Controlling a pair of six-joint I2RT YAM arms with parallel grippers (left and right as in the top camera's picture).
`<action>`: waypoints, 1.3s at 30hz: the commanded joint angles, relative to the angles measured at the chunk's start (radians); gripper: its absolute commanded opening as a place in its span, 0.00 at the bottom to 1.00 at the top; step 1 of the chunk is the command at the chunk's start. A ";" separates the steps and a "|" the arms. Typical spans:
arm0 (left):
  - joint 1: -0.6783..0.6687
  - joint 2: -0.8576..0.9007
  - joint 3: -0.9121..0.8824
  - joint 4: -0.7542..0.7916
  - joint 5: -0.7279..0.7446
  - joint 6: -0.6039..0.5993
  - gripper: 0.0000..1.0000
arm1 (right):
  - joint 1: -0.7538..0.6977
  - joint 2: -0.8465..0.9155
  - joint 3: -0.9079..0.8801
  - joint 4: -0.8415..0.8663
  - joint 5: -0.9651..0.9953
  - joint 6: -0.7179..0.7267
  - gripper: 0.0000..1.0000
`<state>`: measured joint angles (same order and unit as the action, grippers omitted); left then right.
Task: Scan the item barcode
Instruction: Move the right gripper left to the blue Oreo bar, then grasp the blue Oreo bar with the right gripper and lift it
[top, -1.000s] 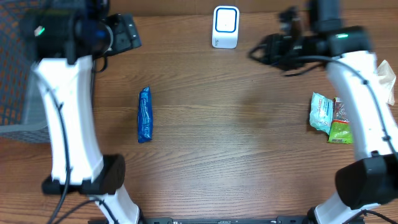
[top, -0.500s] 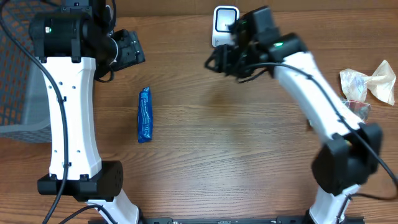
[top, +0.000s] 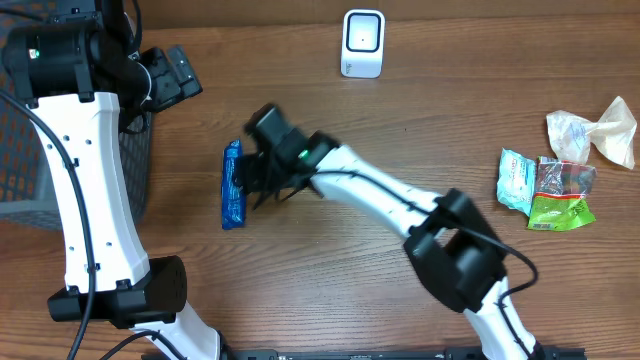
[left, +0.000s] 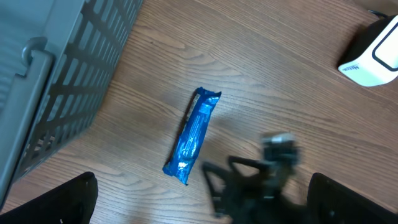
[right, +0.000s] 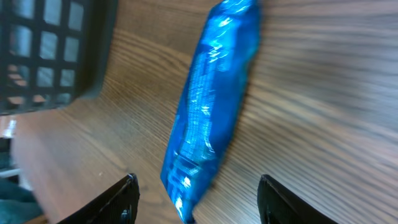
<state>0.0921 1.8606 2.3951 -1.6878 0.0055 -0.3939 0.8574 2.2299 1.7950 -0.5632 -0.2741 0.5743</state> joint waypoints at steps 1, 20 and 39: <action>0.000 -0.032 0.007 -0.002 -0.020 0.010 0.99 | 0.040 0.052 -0.003 0.042 0.114 0.025 0.62; -0.001 -0.032 0.007 -0.002 -0.005 0.012 1.00 | 0.077 0.136 -0.003 0.019 0.147 0.051 0.35; -0.001 -0.032 0.007 -0.002 0.014 0.013 1.00 | 0.004 0.145 0.000 0.258 -0.024 0.196 0.64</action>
<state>0.0921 1.8606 2.3951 -1.6878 0.0116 -0.3901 0.8570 2.3505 1.7924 -0.3172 -0.3473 0.6945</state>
